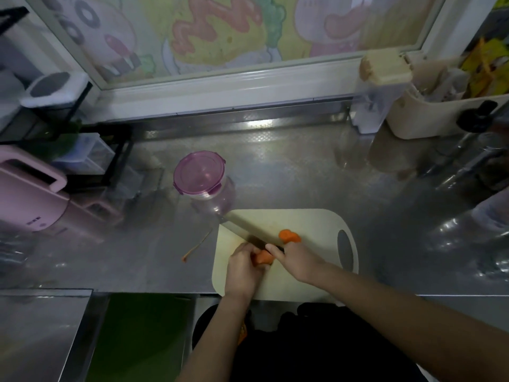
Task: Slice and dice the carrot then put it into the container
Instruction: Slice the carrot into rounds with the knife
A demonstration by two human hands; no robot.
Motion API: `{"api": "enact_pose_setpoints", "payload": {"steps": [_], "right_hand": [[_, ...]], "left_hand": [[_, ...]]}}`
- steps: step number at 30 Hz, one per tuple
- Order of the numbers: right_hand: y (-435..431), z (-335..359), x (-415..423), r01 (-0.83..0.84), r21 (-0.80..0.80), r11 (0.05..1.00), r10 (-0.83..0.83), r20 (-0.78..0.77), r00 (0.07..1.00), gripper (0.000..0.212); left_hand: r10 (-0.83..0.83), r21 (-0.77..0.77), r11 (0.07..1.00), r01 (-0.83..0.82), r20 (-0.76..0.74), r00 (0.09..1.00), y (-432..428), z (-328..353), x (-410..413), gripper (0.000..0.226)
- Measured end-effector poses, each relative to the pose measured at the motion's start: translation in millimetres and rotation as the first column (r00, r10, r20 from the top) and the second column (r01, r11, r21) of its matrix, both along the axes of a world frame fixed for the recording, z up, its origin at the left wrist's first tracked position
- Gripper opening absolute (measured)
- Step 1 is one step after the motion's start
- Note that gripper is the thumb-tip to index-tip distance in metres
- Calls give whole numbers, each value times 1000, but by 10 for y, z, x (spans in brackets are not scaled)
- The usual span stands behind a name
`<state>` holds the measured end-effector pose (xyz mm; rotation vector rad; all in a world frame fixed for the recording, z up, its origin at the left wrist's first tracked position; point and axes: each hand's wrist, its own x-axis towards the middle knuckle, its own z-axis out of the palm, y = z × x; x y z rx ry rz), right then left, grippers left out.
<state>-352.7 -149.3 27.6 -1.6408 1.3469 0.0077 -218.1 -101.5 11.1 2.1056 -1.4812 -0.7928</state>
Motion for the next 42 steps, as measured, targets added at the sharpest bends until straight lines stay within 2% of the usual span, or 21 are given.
{"api": "enact_pose_setpoints", "payload": {"steps": [6, 9, 12, 20, 29, 35, 39, 40, 42], "right_hand": [[17, 10, -154, 104, -16, 994, -104, 22, 994, 53], [44, 45, -211, 126, -27, 992, -126, -1, 992, 40], [73, 98, -195, 134, -85, 987, -132, 23, 991, 39], [198, 155, -129, 90, -116, 989, -94, -25, 995, 58], [250, 103, -149, 73, -143, 987, -78, -26, 997, 48], [188, 301, -81, -67, -154, 986, 49, -118, 992, 28], [133, 254, 10, -102, -127, 987, 89, -106, 990, 26], [116, 227, 30, -91, -124, 988, 80, -96, 992, 24], [83, 210, 75, 0, -113, 994, -6, -61, 998, 34]], "left_hand": [[20, -20, 1000, -21, -57, 998, 43, -38, 14, 30], [30, -21, 999, -32, -79, 996, 56, -54, 13, 32], [18, -19, 1000, -20, -71, 997, 72, -48, 8, 29], [12, -16, 1000, -13, -52, 999, 60, 6, -9, 25], [13, -57, 998, -14, -16, 1000, 77, -34, 7, 17], [-24, -45, 999, 27, 51, 998, 65, -70, 0, 14], [-57, -62, 996, 62, 81, 995, 56, -99, 13, 15], [-64, -62, 996, 70, 81, 995, 52, -101, 19, 15], [-76, -60, 995, 81, 80, 994, 40, -103, 31, 15]]}}
